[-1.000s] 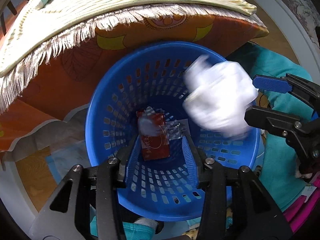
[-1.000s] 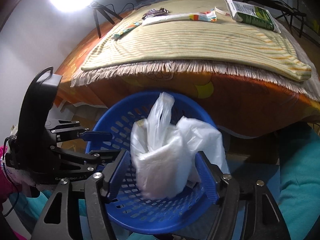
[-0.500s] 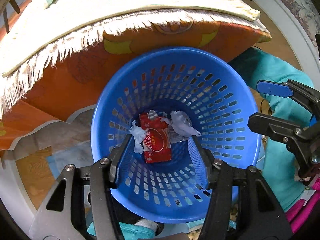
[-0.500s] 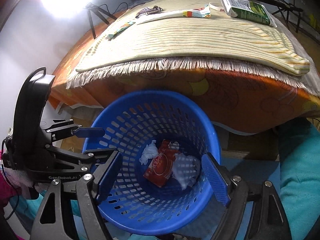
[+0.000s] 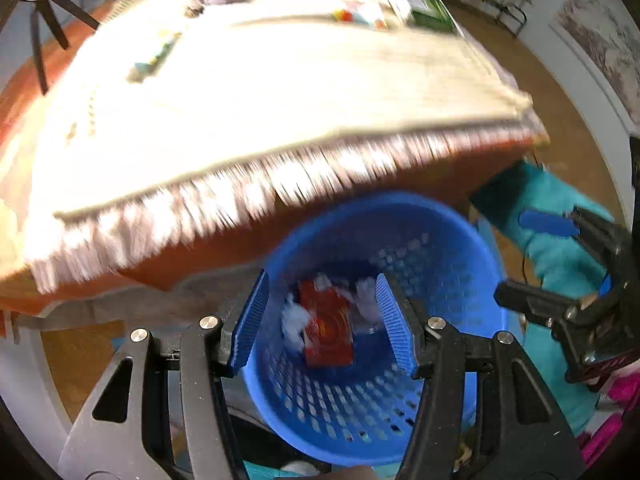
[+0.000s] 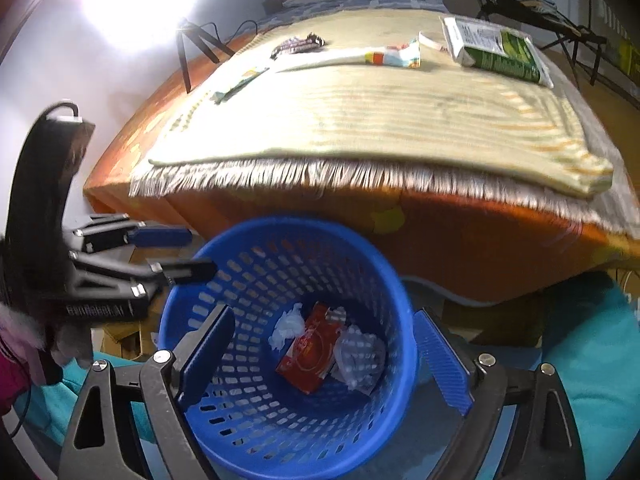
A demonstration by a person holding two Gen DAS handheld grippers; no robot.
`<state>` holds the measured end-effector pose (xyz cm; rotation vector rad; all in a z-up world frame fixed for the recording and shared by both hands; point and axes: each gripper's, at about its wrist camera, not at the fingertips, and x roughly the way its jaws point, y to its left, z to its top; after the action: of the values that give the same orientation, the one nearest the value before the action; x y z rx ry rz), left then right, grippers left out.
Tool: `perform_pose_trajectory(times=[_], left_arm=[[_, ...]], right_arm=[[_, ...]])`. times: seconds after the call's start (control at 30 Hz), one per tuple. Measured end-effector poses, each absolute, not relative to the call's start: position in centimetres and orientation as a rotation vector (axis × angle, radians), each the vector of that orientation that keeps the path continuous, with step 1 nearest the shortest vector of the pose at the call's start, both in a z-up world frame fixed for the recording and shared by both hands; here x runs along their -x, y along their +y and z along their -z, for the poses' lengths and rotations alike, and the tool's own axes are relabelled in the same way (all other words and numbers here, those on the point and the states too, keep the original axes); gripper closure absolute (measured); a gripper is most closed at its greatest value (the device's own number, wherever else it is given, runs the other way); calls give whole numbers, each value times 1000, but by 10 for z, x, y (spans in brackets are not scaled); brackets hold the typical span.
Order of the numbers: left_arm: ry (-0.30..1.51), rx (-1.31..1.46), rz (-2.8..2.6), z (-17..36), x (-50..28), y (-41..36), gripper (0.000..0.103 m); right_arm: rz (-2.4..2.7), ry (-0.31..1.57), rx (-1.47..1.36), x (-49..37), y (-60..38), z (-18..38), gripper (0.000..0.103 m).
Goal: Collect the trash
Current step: 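Move both tools back over the bed toward the fruit-print tube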
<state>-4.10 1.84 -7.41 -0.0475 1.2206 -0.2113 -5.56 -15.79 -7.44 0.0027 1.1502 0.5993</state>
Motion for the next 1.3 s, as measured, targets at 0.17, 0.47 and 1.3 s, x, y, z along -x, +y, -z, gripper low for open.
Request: perform_pose_trajectory(times=[0.17,0.47,1.3], left_arm=[[1138,98,148,44,15,44,46],[1084,205,62,20,-39,86,46],[1180,287,-21,69,-149,151,47]], right_arm=[[-603,1143,9,36,-161,64,10],[-626,1017,36,-7,-162,34,10],[-791,1074,86,-202,-70,43,10]])
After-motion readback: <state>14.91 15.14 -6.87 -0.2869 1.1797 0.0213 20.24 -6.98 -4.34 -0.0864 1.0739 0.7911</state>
